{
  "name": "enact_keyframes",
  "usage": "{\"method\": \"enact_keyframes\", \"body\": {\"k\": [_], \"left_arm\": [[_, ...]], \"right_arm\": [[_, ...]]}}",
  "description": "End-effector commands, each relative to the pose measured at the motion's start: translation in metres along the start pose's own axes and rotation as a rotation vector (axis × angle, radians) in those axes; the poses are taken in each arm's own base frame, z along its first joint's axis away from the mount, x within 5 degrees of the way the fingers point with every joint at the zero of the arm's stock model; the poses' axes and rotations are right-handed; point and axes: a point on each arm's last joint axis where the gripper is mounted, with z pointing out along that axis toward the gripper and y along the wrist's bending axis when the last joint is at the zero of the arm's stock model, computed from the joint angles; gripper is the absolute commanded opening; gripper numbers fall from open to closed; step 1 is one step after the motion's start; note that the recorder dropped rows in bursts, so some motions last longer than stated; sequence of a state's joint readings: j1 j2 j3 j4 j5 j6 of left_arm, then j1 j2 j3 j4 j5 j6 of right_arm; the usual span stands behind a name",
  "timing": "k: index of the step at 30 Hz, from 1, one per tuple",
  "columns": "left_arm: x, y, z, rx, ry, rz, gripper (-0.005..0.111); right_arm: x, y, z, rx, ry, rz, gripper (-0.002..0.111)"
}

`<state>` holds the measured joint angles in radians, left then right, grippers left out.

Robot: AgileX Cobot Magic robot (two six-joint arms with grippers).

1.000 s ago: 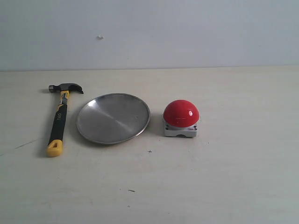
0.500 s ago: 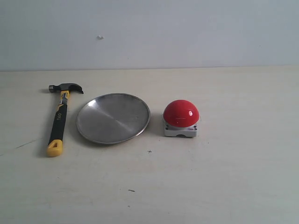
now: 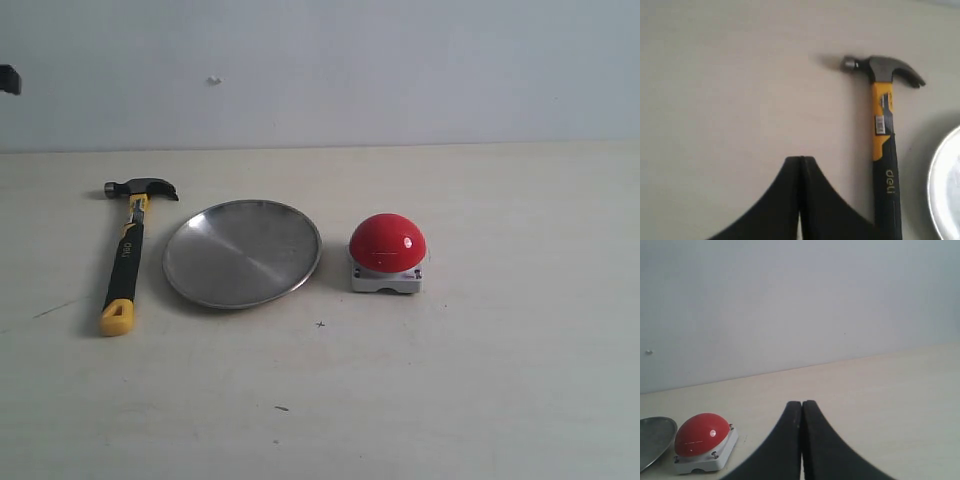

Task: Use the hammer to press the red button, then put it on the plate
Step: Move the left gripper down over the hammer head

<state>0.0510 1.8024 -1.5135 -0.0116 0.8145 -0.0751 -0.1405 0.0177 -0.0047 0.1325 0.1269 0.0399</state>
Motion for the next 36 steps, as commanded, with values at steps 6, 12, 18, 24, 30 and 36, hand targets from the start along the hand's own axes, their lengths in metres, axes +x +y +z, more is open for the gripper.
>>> {"method": "enact_keyframes", "body": {"k": [6,12,18,24,30,36], "left_arm": [[-0.018,-0.050,0.117,0.096,0.227,0.090,0.050],[-0.024,-0.061,0.146,0.105,0.343,0.087,0.050],[-0.028,-0.066,0.151,0.146,0.309,0.061,0.050],[-0.022,-0.080,0.160,0.162,0.315,0.076,0.050],[-0.021,-0.094,0.167,0.171,0.270,0.099,0.051],[-0.019,-0.090,0.170,0.136,0.279,0.115,0.051]], "right_arm": [[0.001,0.000,0.000,0.000,-0.001,-0.009,0.000],[0.001,0.000,0.000,0.000,-0.001,-0.009,0.000],[0.001,0.000,0.000,0.000,-0.001,-0.009,0.000],[0.001,0.000,0.000,0.000,-0.001,-0.009,0.000],[0.001,0.000,0.000,0.000,-0.001,-0.009,0.000],[0.001,0.000,0.000,0.000,-0.001,-0.009,0.000]]}}
